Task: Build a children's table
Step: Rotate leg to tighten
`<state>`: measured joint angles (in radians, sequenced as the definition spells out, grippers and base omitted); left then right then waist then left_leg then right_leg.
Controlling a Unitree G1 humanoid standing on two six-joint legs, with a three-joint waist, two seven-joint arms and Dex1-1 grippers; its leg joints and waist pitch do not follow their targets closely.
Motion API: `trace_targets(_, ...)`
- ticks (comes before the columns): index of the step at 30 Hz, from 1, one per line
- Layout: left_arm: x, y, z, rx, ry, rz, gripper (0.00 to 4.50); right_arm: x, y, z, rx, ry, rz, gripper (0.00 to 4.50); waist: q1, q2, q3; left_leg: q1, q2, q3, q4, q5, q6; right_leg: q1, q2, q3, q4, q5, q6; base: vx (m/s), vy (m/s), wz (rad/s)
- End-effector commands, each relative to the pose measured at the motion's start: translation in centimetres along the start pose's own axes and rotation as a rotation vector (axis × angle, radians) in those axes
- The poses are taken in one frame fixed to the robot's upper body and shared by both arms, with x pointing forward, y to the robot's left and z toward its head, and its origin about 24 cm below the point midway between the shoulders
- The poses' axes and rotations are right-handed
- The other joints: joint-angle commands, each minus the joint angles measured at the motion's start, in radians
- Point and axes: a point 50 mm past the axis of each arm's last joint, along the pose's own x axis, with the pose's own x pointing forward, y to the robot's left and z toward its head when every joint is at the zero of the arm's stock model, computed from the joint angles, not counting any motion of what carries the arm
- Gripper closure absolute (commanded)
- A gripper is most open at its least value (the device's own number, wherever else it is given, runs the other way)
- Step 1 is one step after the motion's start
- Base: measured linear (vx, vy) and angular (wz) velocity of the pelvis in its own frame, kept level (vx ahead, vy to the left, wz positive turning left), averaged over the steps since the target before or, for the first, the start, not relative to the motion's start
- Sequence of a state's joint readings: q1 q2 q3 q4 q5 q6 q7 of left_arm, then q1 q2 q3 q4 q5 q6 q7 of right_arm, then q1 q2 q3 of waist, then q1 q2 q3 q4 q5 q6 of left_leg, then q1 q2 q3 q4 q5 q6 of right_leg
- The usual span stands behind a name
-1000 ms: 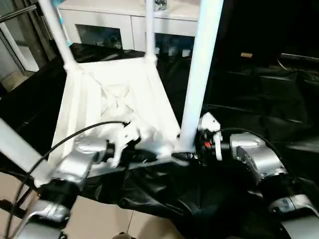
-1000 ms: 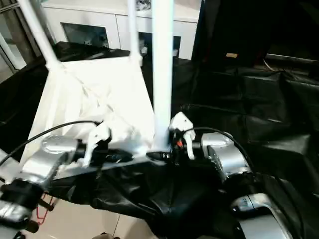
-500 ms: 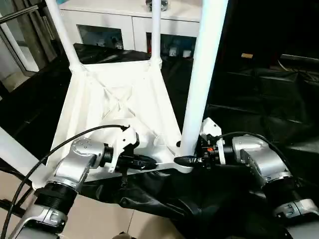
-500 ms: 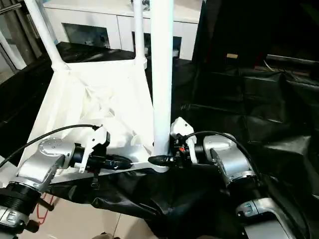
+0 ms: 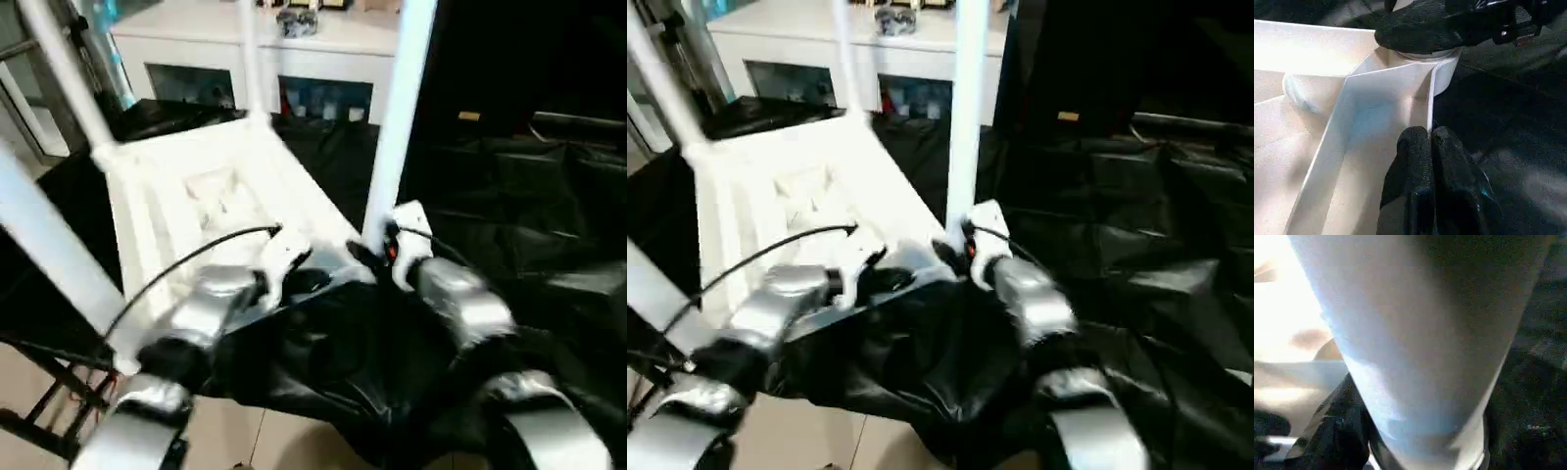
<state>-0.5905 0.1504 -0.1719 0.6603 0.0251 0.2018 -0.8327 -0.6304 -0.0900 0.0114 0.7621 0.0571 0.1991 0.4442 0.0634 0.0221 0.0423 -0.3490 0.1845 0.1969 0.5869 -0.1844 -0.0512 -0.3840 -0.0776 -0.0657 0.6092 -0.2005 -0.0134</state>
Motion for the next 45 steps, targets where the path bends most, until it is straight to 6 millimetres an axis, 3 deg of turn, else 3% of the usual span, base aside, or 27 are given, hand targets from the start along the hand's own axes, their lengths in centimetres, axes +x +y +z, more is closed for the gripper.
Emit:
trace_targets(1, 2.0, -1.0, 2.4, 0.010, -0.066, 0.026, 4.50, 1.8, 6.1, -2.3, -0.053, 0.109, 0.217, 1.30, -0.001, -0.012, -0.044, 0.010, 0.045, -0.032, -0.079, -0.328, -0.003, 0.019, -0.078, 0.050, -0.105, -0.425, -0.145, 0.000, 0.000, 0.00)
trace_targets(3, 2.0, -1.3, 2.5, 0.030, -0.077, -0.019, 4.50, 1.8, 6.1, -2.2, -0.030, 0.102, 0.251, 1.30, -0.001, -0.013, -0.044, 0.006, 0.046, -0.032, -0.080, -0.309, 0.005, 0.022, -0.078, 0.050, -0.102, -0.406, -0.149, 0.000, 0.000, 0.00)
trace_targets(4, 1.9, -1.5, 2.5, 0.039, -0.081, -0.042, 4.50, 1.8, 6.0, -2.1, -0.022, 0.100, 0.260, 1.05, 0.000, -0.011, -0.044, 0.006, 0.045, -0.032, -0.080, -0.309, 0.007, 0.022, -0.078, 0.050, -0.102, -0.403, -0.150, 0.000, 0.000, 0.00)
trace_targets(9, 0.8, -1.8, 2.0, 0.075, -0.097, -0.145, 4.50, 1.2, 4.9, -1.2, -0.083, 0.069, 0.327, 0.65, -0.003, -0.012, -0.045, 0.004, 0.048, -0.031, -0.081, -0.307, 0.015, 0.023, -0.080, 0.051, -0.101, -0.384, -0.159, 0.000, 0.000, 0.00)
trace_targets(12, -0.5, -1.8, 1.6, 0.089, -0.111, -0.224, 4.50, 0.1, 3.9, -0.6, -0.142, 0.060, 0.450, 0.65, -0.005, -0.011, -0.046, -0.003, 0.049, -0.030, -0.080, -0.288, 0.028, 0.031, -0.078, 0.051, -0.094, -0.326, -0.176, 0.000, 0.000, 0.00)
trace_targets(15, -1.8, -1.7, 0.9, 0.108, -0.083, -0.302, 4.50, -1.5, 3.2, -0.1, -0.186, 0.057, 0.590, 0.65, 0.004, -0.012, -0.056, -0.004, 0.052, -0.023, -0.071, -0.196, 0.056, 0.037, -0.074, 0.051, -0.075, -0.176, -0.214, 0.000, 0.000, 0.00)
trace_targets(18, -2.5, -1.5, 0.5, 0.115, -0.071, -0.334, 4.50, -2.5, 2.9, -0.1, -0.227, 0.080, 0.680, 0.65, 0.013, -0.012, -0.069, -0.013, 0.049, -0.019, -0.056, -0.072, 0.112, 0.045, -0.069, 0.047, -0.047, 0.050, -0.259, 0.000, 0.000, 0.00)
trace_targets(19, -3.0, -1.4, 0.4, 0.110, -0.065, -0.358, 4.50, -3.2, 2.7, -0.3, -0.260, 0.105, 0.736, 0.65, 0.015, -0.011, -0.069, -0.015, 0.049, -0.017, -0.052, -0.043, 0.139, 0.039, -0.068, 0.046, -0.042, 0.112, -0.276, 0.000, 0.000, 0.00)
trace_targets(21, -3.6, -1.4, 0.2, 0.106, -0.057, -0.397, 4.50, -3.9, 2.4, -0.4, -0.287, 0.126, 0.779, 0.65, 0.023, -0.012, -0.065, -0.015, 0.050, -0.015, -0.051, -0.061, 0.151, 0.036, -0.069, 0.045, -0.046, 0.088, -0.280, 0.000, 0.000, 0.00)
trace_targets(26, -5.2, -1.7, -0.3, 0.085, -0.017, -0.504, 4.50, -5.0, 2.0, -0.5, -0.327, 0.165, 0.852, 0.65, 0.027, -0.008, -0.057, -0.008, 0.057, -0.018, -0.062, -0.152, 0.093, 0.033, -0.070, 0.046, -0.060, -0.088, -0.259, 0.000, 0.000, 0.00)
trace_targets(28, -5.4, -1.6, -0.2, 0.084, -0.020, -0.516, 4.50, -5.1, 2.1, -0.4, -0.320, 0.162, 0.858, 0.96, 0.026, -0.008, -0.054, -0.006, 0.057, -0.019, -0.065, -0.174, 0.072, 0.031, -0.071, 0.048, -0.065, -0.130, -0.248, 0.000, 0.000, 0.00)
trace_targets(32, -5.6, -1.7, -0.2, 0.075, -0.019, -0.533, 4.50, -5.2, 2.4, -0.4, -0.305, 0.153, 0.869, 1.14, 0.026, -0.007, -0.055, -0.005, 0.057, -0.020, -0.066, -0.180, 0.053, 0.031, -0.071, 0.049, -0.064, -0.141, -0.246, 0.000, 0.000, 0.00)
trace_targets(33, -5.6, -1.7, -0.2, 0.075, -0.019, -0.533, 4.50, -5.2, 2.4, -0.4, -0.305, 0.153, 0.869, 1.38, 0.026, -0.008, -0.055, -0.007, 0.056, -0.020, -0.065, -0.174, 0.054, 0.032, -0.071, 0.049, -0.063, -0.131, -0.246, 0.000, 0.000, 0.00)
trace_targets(40, -5.4, -1.7, -0.2, 0.075, -0.031, -0.500, 4.50, -5.3, 3.2, -1.0, -0.267, 0.151, 0.886, 1.74, 0.027, -0.006, -0.059, -0.009, 0.053, -0.019, -0.060, -0.132, 0.071, 0.034, -0.069, 0.047, -0.057, -0.065, -0.252, 0.000, 0.000, 0.00)
trace_targets(43, -4.8, -1.5, 0.0, 0.083, -0.040, -0.435, 4.50, -4.7, 3.3, -1.4, -0.233, 0.131, 0.817, 1.77, 0.028, -0.004, -0.058, -0.008, 0.054, -0.020, -0.062, -0.149, 0.064, 0.033, -0.071, 0.047, -0.060, -0.090, -0.251, 0.000, 0.000, 0.00)
trace_targets(45, -4.5, -1.4, 0.0, 0.084, -0.043, -0.408, 4.50, -4.4, 3.3, -1.5, -0.225, 0.126, 0.787, 1.81, 0.023, -0.005, -0.051, -0.005, 0.053, -0.022, -0.068, -0.211, 0.037, 0.031, -0.073, 0.047, -0.073, -0.196, -0.232, 0.000, 0.000, 0.00)
